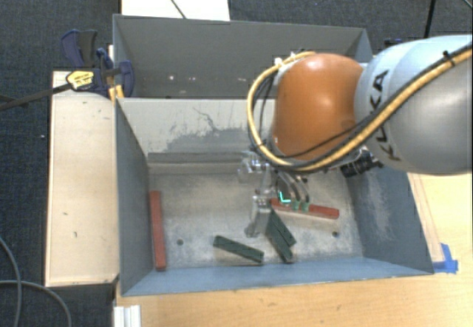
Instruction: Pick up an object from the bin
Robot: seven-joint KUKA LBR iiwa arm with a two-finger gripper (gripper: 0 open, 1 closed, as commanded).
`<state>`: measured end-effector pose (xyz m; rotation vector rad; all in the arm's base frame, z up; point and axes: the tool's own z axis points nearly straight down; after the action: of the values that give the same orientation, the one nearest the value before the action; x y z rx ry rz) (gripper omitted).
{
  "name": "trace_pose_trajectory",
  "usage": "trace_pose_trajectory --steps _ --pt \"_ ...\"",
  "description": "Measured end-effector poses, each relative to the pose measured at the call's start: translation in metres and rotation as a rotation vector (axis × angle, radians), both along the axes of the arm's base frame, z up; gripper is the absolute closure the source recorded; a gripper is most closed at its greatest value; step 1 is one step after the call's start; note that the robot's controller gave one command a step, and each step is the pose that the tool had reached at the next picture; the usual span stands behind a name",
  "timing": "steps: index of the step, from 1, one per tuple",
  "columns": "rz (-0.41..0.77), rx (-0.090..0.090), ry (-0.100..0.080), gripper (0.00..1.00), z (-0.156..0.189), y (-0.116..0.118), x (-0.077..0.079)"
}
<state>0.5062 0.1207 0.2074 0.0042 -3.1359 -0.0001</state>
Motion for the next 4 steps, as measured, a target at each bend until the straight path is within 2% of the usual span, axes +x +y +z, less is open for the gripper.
trace_pose_trajectory --steps 1,2,3,4 --pt "-0.004 0.001 -0.007 0.0 0.003 -0.001 0.002" --pt "0.034 0.003 -0.017 0.0 -0.034 -0.007 -0.001" --pt "0.07 0.001 -0.011 0.0 -0.102 -0.014 -0.005" --pt "-0.043 0.0 -0.005 1.0 -0.127 -0.041 -0.015"
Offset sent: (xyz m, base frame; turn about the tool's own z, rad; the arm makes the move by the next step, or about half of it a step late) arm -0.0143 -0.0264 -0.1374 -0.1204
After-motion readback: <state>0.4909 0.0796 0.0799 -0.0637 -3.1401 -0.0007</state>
